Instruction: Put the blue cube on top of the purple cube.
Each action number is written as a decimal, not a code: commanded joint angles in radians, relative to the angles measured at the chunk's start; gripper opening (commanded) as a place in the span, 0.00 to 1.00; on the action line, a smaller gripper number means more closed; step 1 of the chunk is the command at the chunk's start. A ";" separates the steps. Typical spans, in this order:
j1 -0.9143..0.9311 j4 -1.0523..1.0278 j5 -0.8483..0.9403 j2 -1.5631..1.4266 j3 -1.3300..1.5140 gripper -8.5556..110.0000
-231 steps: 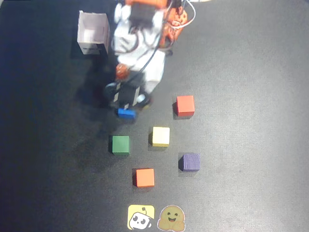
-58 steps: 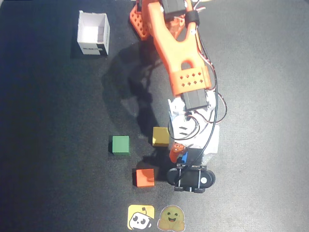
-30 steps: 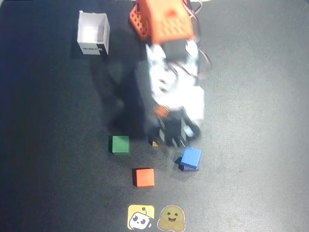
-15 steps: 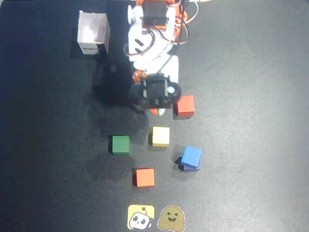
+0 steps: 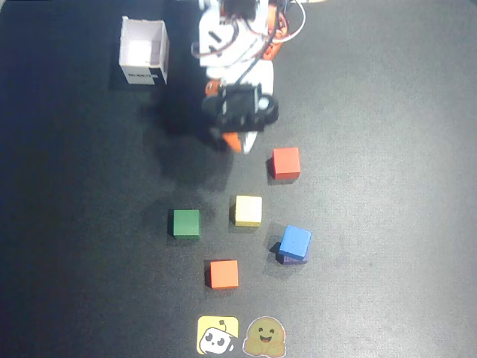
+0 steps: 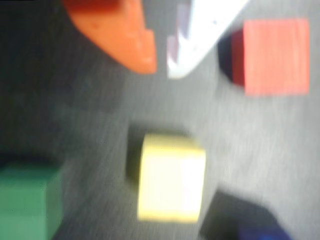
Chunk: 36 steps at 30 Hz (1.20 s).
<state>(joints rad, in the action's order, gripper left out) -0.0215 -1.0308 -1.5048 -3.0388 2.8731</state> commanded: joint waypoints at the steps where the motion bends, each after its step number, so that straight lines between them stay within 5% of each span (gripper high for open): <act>1: 0.009 -0.023 0.023 -0.048 -0.002 0.07; 12: 0.008 -0.230 0.060 -0.054 0.000 0.07; 36: -0.002 -0.229 0.173 -0.054 0.000 0.07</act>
<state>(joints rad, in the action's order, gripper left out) -0.0215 -1.2579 -1.3330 -3.0848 2.8777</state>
